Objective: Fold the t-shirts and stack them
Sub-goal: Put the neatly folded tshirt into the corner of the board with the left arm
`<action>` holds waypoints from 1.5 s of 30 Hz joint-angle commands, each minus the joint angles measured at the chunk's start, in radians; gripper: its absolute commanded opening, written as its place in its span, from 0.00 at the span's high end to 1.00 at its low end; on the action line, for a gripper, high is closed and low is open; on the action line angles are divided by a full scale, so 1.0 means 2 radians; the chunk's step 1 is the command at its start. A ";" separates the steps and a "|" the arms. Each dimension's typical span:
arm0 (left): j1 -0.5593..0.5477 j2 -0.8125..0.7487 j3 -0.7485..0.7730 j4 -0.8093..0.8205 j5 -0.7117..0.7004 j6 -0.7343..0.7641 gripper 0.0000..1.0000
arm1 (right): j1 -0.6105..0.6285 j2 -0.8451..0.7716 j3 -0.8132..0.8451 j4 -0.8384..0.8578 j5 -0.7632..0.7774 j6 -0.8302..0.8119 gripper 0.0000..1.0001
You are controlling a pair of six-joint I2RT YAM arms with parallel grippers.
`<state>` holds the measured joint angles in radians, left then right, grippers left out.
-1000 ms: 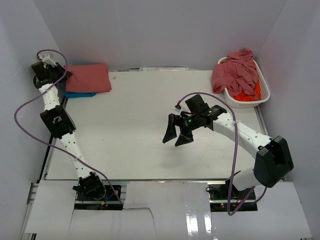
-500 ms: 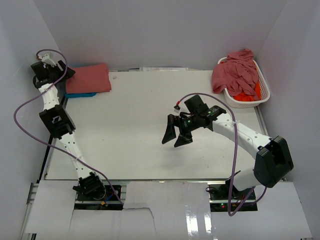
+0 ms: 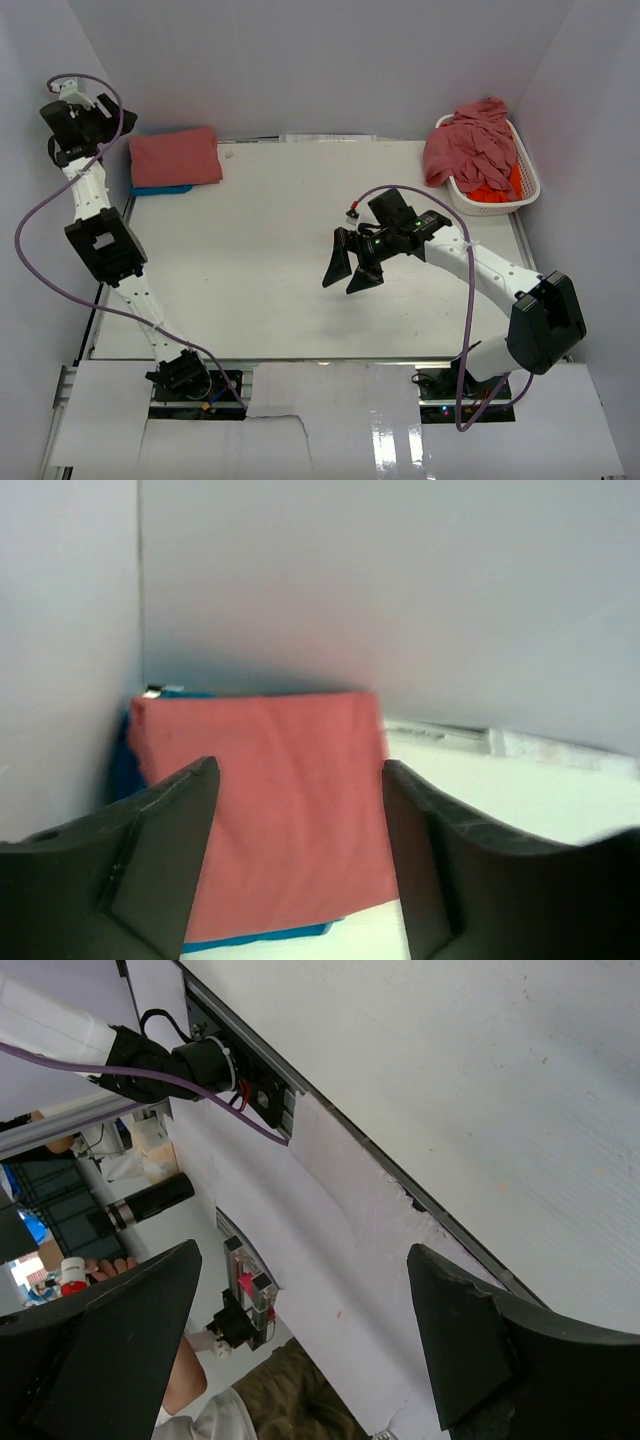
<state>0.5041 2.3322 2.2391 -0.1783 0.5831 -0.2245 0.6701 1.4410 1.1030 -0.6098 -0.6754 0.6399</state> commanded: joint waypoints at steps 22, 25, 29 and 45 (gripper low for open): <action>-0.048 0.046 -0.017 -0.035 0.020 0.019 0.99 | 0.004 0.004 0.015 -0.001 -0.024 -0.020 0.10; -0.053 0.060 0.001 -0.042 0.009 0.027 1.00 | 0.004 0.004 0.014 -0.001 -0.024 -0.020 0.10; -0.056 0.076 0.013 -0.042 -0.005 0.035 1.00 | 0.004 0.004 0.008 -0.002 -0.024 -0.020 0.10; -0.060 0.055 -0.033 0.001 -0.116 0.080 1.00 | 0.004 0.024 0.015 -0.012 -0.027 -0.026 0.10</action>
<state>0.3847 2.4966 2.1914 -0.2089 0.3981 -0.1093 0.6701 1.4879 1.1034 -0.6182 -0.7101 0.6014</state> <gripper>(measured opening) 0.022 0.900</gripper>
